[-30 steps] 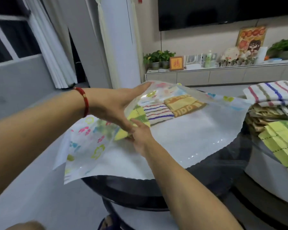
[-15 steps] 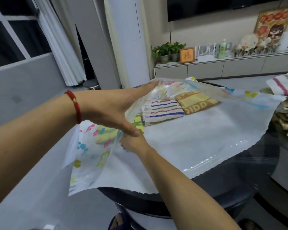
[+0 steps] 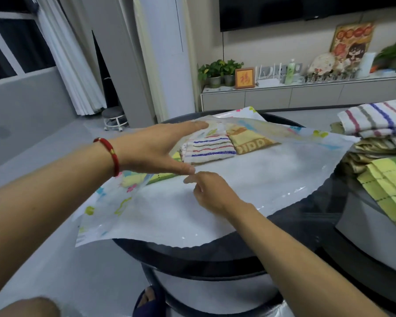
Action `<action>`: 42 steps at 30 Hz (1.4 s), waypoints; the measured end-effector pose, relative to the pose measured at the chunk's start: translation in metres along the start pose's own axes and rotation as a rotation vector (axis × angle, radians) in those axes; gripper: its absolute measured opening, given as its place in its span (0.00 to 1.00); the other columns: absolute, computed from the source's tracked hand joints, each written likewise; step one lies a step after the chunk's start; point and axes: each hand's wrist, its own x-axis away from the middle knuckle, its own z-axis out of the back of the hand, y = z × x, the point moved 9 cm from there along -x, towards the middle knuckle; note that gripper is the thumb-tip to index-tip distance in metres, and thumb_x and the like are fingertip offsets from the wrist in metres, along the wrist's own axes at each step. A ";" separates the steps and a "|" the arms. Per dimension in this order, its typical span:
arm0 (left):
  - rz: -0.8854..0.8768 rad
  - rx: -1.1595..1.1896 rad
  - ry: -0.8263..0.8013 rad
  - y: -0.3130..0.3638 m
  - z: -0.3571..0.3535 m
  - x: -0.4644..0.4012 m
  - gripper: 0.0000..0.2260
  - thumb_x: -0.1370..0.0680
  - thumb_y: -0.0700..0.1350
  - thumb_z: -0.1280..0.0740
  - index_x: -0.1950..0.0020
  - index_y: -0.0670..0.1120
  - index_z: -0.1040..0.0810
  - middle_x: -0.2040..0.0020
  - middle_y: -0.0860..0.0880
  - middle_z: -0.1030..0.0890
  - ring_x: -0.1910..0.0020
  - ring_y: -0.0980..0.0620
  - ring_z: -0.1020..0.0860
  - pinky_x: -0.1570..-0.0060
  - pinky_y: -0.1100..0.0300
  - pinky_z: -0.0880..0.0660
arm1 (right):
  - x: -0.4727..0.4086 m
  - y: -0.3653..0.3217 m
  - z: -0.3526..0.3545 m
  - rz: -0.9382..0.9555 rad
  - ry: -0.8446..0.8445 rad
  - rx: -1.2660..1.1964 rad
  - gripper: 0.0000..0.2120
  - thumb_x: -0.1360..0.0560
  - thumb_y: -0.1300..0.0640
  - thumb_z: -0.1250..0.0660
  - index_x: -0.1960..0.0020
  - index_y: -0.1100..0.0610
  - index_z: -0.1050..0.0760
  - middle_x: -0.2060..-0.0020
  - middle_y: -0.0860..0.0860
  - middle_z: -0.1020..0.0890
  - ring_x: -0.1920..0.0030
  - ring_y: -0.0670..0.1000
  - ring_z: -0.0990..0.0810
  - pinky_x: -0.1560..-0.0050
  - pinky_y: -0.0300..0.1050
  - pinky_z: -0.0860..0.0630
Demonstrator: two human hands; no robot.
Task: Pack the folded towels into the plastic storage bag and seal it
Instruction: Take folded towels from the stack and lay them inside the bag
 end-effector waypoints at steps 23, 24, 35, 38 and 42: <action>-0.157 -0.515 0.100 0.122 -0.087 -0.119 0.32 0.25 0.60 0.34 0.23 0.55 0.38 0.21 0.57 0.41 0.27 0.46 0.38 0.43 0.45 0.25 | 0.283 0.343 0.308 -0.942 0.532 0.533 0.14 0.22 0.49 0.31 0.37 0.48 0.19 0.44 0.59 0.15 0.38 0.64 0.22 0.42 0.57 0.35; -0.142 -0.471 0.112 0.121 -0.083 -0.122 0.33 0.26 0.60 0.33 0.23 0.55 0.37 0.21 0.58 0.41 0.26 0.46 0.39 0.43 0.44 0.25 | 0.280 0.337 0.311 -0.911 0.554 0.586 0.12 0.24 0.51 0.29 0.41 0.49 0.16 0.48 0.59 0.14 0.41 0.63 0.20 0.44 0.55 0.36; -0.059 -0.339 0.190 0.109 -0.029 -0.142 0.40 0.29 0.58 0.27 0.21 0.54 0.41 0.20 0.56 0.46 0.26 0.43 0.41 0.38 0.35 0.28 | 0.261 0.344 0.294 -0.861 0.423 -0.142 0.18 0.23 0.60 0.30 0.34 0.49 0.21 0.43 0.52 0.21 0.51 0.56 0.20 0.54 0.47 0.21; -0.046 -0.480 0.194 0.104 -0.017 -0.141 0.40 0.29 0.61 0.27 0.21 0.57 0.43 0.19 0.54 0.46 0.25 0.42 0.41 0.42 0.36 0.26 | 0.263 0.320 0.287 -0.777 0.414 -0.566 0.18 0.22 0.66 0.36 0.41 0.51 0.14 0.49 0.59 0.14 0.61 0.57 0.16 0.66 0.45 0.17; 0.022 -0.579 0.139 0.084 -0.003 -0.140 0.37 0.28 0.60 0.29 0.23 0.62 0.42 0.20 0.54 0.43 0.25 0.40 0.40 0.39 0.35 0.31 | 0.247 0.262 0.270 -0.559 0.063 -0.782 0.23 0.25 0.65 0.37 0.35 0.50 0.16 0.39 0.64 0.16 0.45 0.73 0.19 0.60 0.49 0.15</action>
